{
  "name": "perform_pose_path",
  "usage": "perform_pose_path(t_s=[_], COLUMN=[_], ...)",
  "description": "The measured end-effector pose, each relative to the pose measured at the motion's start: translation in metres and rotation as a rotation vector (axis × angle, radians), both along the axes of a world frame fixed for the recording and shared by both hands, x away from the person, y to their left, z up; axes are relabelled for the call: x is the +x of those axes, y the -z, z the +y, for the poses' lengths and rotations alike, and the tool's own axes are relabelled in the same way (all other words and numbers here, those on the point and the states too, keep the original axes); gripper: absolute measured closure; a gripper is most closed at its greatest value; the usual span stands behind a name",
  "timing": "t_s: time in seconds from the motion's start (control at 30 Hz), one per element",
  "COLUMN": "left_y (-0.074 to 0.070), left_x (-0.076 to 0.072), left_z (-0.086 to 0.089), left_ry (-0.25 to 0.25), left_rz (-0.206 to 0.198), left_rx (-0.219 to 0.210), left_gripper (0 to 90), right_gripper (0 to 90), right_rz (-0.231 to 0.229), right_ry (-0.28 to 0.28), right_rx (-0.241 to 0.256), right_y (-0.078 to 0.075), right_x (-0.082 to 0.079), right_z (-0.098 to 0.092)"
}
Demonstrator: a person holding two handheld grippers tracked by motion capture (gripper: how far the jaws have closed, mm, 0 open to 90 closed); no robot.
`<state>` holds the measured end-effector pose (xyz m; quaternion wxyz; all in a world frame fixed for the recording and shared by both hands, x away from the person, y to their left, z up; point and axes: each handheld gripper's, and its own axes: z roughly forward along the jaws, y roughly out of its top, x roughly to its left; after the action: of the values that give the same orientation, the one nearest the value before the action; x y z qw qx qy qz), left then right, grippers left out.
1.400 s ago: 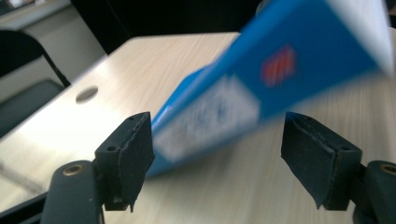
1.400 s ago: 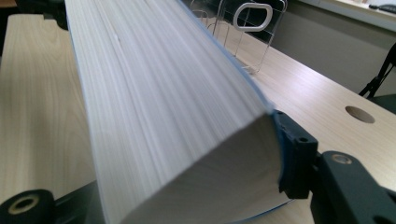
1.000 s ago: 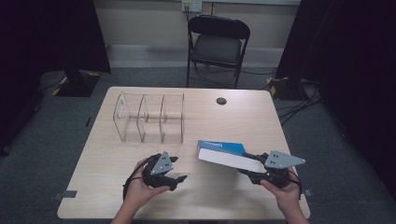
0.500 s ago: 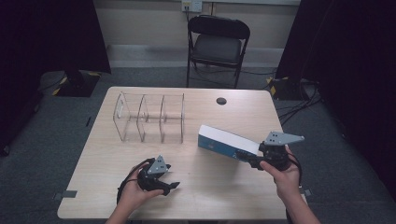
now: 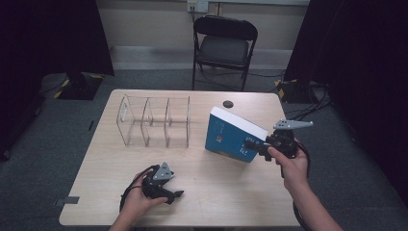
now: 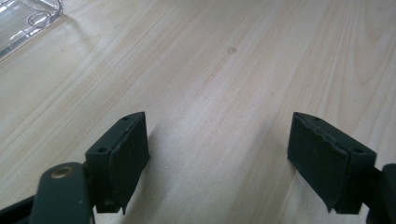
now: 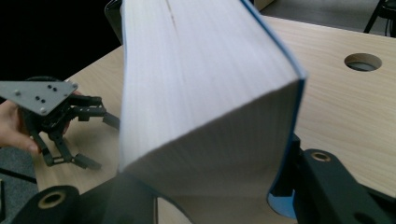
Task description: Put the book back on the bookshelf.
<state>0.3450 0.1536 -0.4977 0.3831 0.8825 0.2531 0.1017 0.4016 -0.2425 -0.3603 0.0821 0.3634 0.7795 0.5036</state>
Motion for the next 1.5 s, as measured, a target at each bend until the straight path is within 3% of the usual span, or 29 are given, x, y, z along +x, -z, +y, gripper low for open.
perform_pose_path(t_s=[0.1, 0.23, 0.27, 0.37, 0.8, 0.93, 1.07, 1.3, 1.4, 1.5], left_y=[0.000, 0.000, 0.001, 0.001, 0.002, 0.003, 0.003, 0.003, 0.003, 0.003], left_x=[0.000, 0.000, -0.001, -0.002, -0.002, -0.003, -0.003, -0.002, -0.002, -0.002], left_z=[0.001, 0.002, 0.001, 0.001, 0.002, 0.001, 0.002, 0.002, 0.002, 0.002], left_ry=[0.014, 0.011, 0.000, -0.001, 0.011, -0.004, -0.003, 0.010, 0.010, 0.005], left_rz=[-0.006, -0.007, -0.004, -0.006, -0.011, -0.010, -0.009, -0.015, -0.016, -0.014], left_rx=[0.014, 0.016, -0.006, -0.009, -0.003, -0.030, -0.016, -0.010, -0.011, -0.019], left_gripper=[20.3, 20.1, 20.1, 20.0, 19.2, 18.8, 18.4, 17.7, 17.6, 17.6], right_gripper=[58.3, 59.7, 59.9, 60.0, 59.3, 57.5, 53.3, 52.6, 57.1, 60.2], right_rz=[-0.019, -0.028, -0.030, -0.039, -0.085, -0.091, -0.132, -0.160, -0.165, -0.174], right_ry=[0.004, 0.043, 0.055, 0.059, 0.087, 0.095, 0.124, 0.091, 0.066, 0.073], right_rx=[-0.018, -0.006, 0.001, -0.009, -0.027, -0.035, -0.056, -0.102, -0.074, -0.076], right_y=[-0.003, -0.003, -0.003, -0.003, -0.003, -0.003, -0.002, -0.002, -0.001, 0.000], right_x=[0.006, 0.011, 0.011, 0.012, 0.009, 0.008, 0.007, 0.012, 0.016, 0.016], right_z=[0.001, 0.000, 0.001, 0.001, 0.007, 0.009, 0.013, 0.023, 0.027, 0.027])
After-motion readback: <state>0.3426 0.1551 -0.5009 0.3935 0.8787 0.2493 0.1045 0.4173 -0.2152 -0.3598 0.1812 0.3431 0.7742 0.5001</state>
